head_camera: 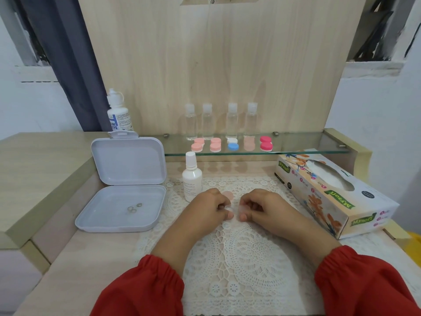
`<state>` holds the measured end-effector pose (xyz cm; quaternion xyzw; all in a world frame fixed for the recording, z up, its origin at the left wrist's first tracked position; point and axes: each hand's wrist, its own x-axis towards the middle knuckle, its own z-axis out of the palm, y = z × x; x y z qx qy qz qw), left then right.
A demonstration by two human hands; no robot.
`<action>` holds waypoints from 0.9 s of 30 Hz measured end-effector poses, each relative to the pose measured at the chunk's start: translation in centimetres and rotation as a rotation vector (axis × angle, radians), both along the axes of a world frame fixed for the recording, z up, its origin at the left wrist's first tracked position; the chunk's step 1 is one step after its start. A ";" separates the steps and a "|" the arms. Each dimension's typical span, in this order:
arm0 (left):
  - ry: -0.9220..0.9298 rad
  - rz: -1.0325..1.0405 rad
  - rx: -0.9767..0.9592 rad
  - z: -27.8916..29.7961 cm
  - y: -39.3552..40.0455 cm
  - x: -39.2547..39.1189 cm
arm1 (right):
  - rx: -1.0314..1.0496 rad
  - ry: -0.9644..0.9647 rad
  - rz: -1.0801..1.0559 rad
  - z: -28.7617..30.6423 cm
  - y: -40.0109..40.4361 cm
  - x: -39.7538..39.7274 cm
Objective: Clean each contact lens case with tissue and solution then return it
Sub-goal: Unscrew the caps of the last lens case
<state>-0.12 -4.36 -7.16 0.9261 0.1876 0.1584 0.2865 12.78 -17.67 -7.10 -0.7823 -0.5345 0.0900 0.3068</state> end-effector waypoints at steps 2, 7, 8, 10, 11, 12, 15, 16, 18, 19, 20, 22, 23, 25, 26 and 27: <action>-0.002 0.002 -0.011 0.0 0.2 0.0 | -0.002 0.012 0.014 0.0 -0.1 0.1; -0.020 0.023 -0.038 -0.1 0.2 -0.1 | 0.029 0.052 -0.047 -0.5 -0.3 -0.3; -0.018 0.025 -0.029 0.0 0.2 -0.1 | 0.039 0.073 -0.092 -0.4 -0.3 -0.5; -0.013 0.028 -0.011 0.0 0.1 -0.2 | 0.043 0.071 -0.179 -0.5 -0.1 -0.8; -0.014 0.028 -0.007 0.0 0.2 -0.2 | 0.041 0.041 -0.198 -0.6 -0.1 -0.8; -0.014 0.028 -0.007 0.0 0.2 -0.2 | 0.042 0.014 -0.197 -0.7 0.0 -0.7; -0.022 0.035 -0.013 -0.1 0.1 -0.2 | 0.064 0.000 -0.132 -0.8 -0.1 -0.4; -0.022 0.036 -0.013 -0.1 0.1 -0.2 | 0.068 0.001 -0.104 -0.7 -0.2 -0.2; -0.021 0.038 -0.018 -0.1 0.1 -0.2 | 0.065 -0.011 -0.041 -0.7 -0.3 -0.1; -0.019 0.040 -0.025 -0.1 0.1 -0.2 | 0.065 -0.012 -0.016 -0.7 -0.3 -0.1; -0.018 0.041 -0.028 -0.1 0.1 -0.2 | 0.064 -0.005 -0.007 -0.8 -0.3 -0.2; -0.020 0.041 -0.026 -0.1 0.1 -0.2 | 0.067 0.026 -0.055 -0.9 -0.2 -0.4; -0.023 0.041 -0.025 -0.1 0.1 -0.2 | 0.067 0.045 -0.103 -0.8 -0.2 -0.5; -0.025 0.042 -0.026 0.0 0.0 -0.2 | 0.060 0.041 -0.166 -0.7 -0.1 -0.6; -0.026 0.042 -0.028 0.0 0.0 -0.2 | 0.059 0.031 -0.164 -0.7 -0.1 -0.6; -0.026 0.041 -0.031 0.0 0.0 -0.2 | 0.061 0.029 -0.145 -0.7 -0.1 -0.6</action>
